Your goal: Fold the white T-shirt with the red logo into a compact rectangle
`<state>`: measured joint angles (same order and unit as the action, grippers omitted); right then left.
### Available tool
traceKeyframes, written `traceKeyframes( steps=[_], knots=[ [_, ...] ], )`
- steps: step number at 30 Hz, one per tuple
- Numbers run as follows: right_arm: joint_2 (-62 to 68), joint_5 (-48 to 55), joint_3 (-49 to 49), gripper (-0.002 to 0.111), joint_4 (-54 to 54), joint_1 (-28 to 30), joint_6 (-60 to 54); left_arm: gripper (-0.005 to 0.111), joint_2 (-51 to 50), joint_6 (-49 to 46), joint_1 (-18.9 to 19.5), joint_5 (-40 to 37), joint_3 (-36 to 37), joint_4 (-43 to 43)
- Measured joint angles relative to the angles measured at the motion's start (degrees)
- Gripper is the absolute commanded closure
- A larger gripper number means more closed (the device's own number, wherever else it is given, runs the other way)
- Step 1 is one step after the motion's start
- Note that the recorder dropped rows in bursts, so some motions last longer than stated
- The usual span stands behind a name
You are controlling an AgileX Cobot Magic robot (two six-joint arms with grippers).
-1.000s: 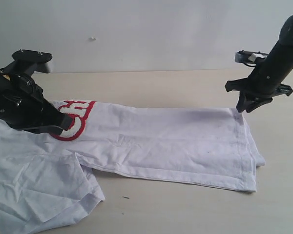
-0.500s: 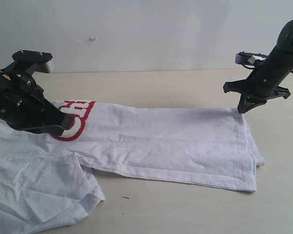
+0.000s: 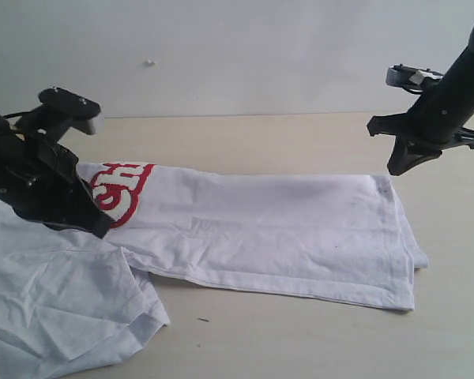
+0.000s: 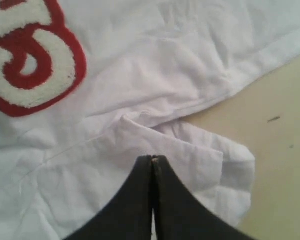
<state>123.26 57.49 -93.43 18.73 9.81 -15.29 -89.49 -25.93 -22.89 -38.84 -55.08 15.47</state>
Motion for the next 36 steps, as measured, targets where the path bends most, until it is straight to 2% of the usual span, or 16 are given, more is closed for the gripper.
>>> traceKeyframes(
  steps=[5, 9, 13, 17, 23, 25, 28, 34, 36],
  knots=[
    [-3.7, -2.7, 6.9, 0.108, 1.8, -1.6, -3.7, 0.104, 0.0, -0.7, -6.8, -7.1, 0.7, -3.2],
    [-4.4, -1.4, 7.7, 0.108, 3.5, -2.5, -6.9, 0.084, 0.0, -0.9, -12.8, -11.0, 4.2, -4.1],
    [-4.4, -0.9, 7.8, 0.108, 4.4, -3.1, -7.7, 0.064, 0.0, 1.5, -18.2, -6.9, 9.1, -7.1],
    [-4.4, -0.8, 7.8, 0.108, 4.9, -3.6, -7.9, 0.050, 0.0, 10.1, -19.1, -1.1, 12.0, -15.5],
    [-4.4, -1.8, 7.8, 0.108, 6.3, -3.8, -8.4, 0.050, -5.3, 14.6, -19.3, 4.4, 12.3, -21.4],
    [-4.4, -1.9, 7.8, 0.108, 6.3, -3.8, -8.5, 0.050, -8.2, 20.1, -19.4, 5.4, 12.3, -29.3],
    [-4.4, -2.6, 7.8, 0.108, 6.3, -3.8, -8.5, 0.051, -9.5, 24.5, -19.4, 5.7, 12.3, -33.5],
    [-4.4, -2.9, 7.8, 0.108, 6.3, -3.8, -8.5, 0.068, -10.8, 26.5, -19.4, 5.9, 12.3, -34.3],
    [-4.4, -2.9, 7.8, 0.108, 6.3, -3.8, -8.5, 0.086, -11.2, 29.1, -19.4, 6.1, 12.3, -34.4]
  ],
)
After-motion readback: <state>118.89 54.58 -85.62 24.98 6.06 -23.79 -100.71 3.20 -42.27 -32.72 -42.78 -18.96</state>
